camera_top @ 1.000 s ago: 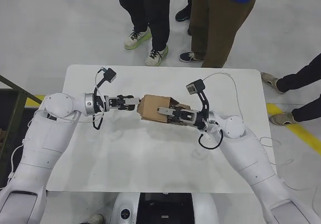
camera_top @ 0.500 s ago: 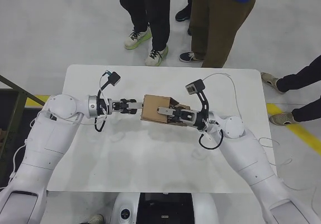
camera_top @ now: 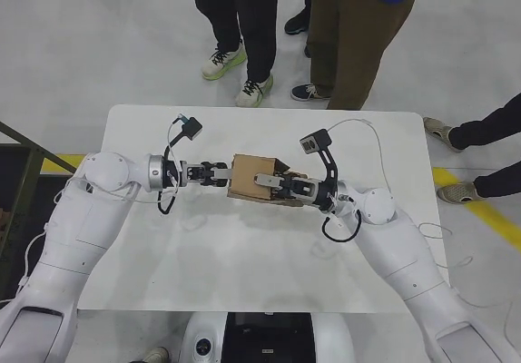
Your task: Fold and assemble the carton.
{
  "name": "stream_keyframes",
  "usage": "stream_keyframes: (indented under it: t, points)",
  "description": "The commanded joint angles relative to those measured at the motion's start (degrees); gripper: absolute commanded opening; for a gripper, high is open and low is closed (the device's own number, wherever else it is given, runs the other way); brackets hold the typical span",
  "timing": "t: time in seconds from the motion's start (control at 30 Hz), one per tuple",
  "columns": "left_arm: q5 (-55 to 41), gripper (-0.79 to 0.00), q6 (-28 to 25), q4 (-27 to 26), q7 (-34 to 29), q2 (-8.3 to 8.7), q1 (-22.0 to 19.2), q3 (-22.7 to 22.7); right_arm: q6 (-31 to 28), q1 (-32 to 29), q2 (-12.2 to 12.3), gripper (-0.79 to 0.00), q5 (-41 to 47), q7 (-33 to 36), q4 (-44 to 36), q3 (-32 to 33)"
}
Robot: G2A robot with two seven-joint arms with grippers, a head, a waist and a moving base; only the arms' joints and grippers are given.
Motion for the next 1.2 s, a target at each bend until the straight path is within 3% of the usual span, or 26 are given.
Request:
stream_keyframes:
  t: [0.0, 1.17]
  points:
    - [-0.25, 0.0, -0.03, -0.04, -0.06, 0.01, -0.06, 0.1, 0.05, -0.06, -0.04, -0.785, 0.21, 0.03, 0.1, -0.06]
    - [-0.24, 0.0, -0.21, -0.7, 0.11, 0.62, 0.88, 0.39, 0.33, -0.46, -0.3, -0.785, 0.91, 0.38, -0.06, 0.58]
